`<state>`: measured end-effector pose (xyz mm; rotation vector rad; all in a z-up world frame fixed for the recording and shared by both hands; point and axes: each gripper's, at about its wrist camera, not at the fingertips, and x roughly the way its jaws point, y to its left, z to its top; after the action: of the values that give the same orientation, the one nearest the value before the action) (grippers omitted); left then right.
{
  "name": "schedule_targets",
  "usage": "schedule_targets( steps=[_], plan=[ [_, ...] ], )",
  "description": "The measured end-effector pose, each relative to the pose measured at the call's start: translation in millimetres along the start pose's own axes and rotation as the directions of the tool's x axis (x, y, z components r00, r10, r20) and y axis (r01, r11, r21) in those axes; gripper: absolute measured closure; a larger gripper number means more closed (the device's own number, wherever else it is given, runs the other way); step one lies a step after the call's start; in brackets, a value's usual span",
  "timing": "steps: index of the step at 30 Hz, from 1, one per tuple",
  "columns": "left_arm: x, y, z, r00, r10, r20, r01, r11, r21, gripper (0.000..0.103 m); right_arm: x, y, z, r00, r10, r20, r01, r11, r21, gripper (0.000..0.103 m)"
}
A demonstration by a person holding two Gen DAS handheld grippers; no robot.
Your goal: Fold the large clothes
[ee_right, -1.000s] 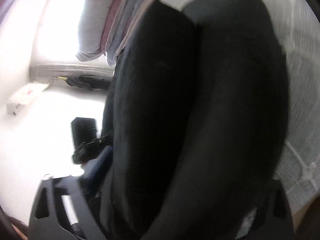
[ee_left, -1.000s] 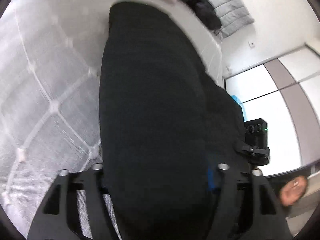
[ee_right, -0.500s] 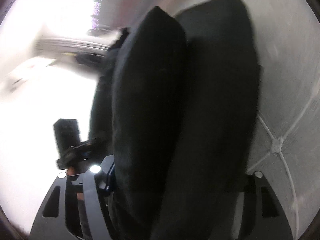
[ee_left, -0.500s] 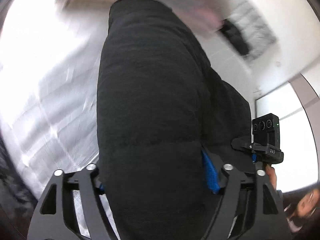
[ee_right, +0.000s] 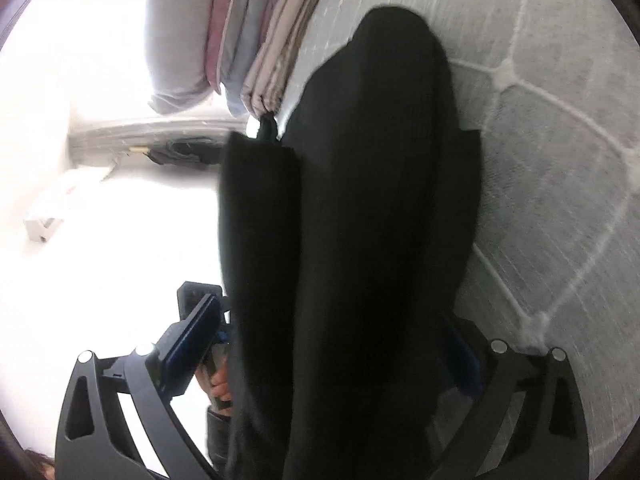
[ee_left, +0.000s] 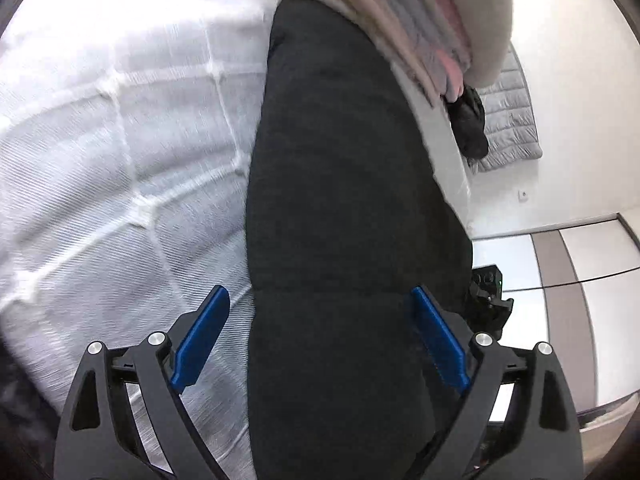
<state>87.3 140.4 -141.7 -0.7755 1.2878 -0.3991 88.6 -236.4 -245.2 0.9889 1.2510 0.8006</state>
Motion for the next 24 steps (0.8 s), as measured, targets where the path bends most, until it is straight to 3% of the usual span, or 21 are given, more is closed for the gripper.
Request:
schedule_targets(
  steps=[2,4,6,7,8,11,14,17,19,21,22,24],
  plan=[
    [17.2,-3.3,-5.2,0.999,-0.006,-0.044,0.007,1.000,0.009,0.014,2.2,5.6,8.7,0.999,-0.042,-0.016,0.042,0.998,-0.044,0.007],
    [25.7,-12.1,-3.8,0.999,0.028,-0.017,-0.027,0.998,0.052,0.015,-1.2,11.6,14.0,0.996,-0.080,-0.031,0.076,0.990,-0.115,0.006],
    [22.8,-31.4,-7.0,0.993,0.109,0.053,-0.115,0.985,0.132,0.033,4.1,23.0,12.6,0.994,-0.110,-0.029,0.103,0.978,-0.182,0.009],
    [18.7,-40.8,-10.5,0.986,0.140,0.089,-0.152,0.977,0.152,0.037,6.2,28.6,11.5,0.992,-0.126,-0.012,0.121,0.968,-0.218,0.019],
    [15.2,-46.7,-13.1,0.981,0.158,0.113,-0.175,0.971,0.164,0.043,5.8,34.1,10.9,0.990,-0.141,0.012,0.140,0.959,-0.247,0.037],
    [-2.6,-81.1,-17.7,0.943,0.244,0.225,-0.299,0.918,0.261,0.050,4.8,50.2,10.3,0.994,-0.097,0.049,0.107,0.951,-0.291,0.044],
    [-34.9,-95.9,-4.4,0.902,0.300,0.310,-0.392,0.871,0.297,0.050,0.6,59.5,-8.2,0.997,-0.044,0.065,0.064,0.935,-0.348,0.044],
    [-77.0,-100.0,21.2,0.840,0.362,0.404,-0.495,0.815,0.300,0.050,23.9,83.7,0.8,0.998,0.015,0.062,0.010,0.924,-0.383,0.044],
    [-98.2,-99.0,37.8,0.812,0.394,0.430,-0.536,0.795,0.284,0.049,62.5,88.6,10.1,0.998,0.034,0.050,-0.013,0.930,-0.367,0.044],
    [-111.5,-81.4,55.1,0.783,0.449,0.431,-0.585,0.766,0.266,0.041,96.7,85.6,28.8,0.999,-0.010,0.043,0.025,0.937,-0.350,0.044],
    [-111.7,-66.0,62.9,0.777,0.468,0.422,-0.596,0.763,0.251,0.039,107.9,77.2,38.9,0.998,-0.055,0.040,0.065,0.939,-0.337,0.043],
    [-95.8,-15.6,83.1,0.788,0.499,0.360,-0.581,0.796,0.167,0.024,138.0,55.8,56.0,0.979,-0.203,0.028,0.202,0.931,-0.303,0.034]
  ],
)
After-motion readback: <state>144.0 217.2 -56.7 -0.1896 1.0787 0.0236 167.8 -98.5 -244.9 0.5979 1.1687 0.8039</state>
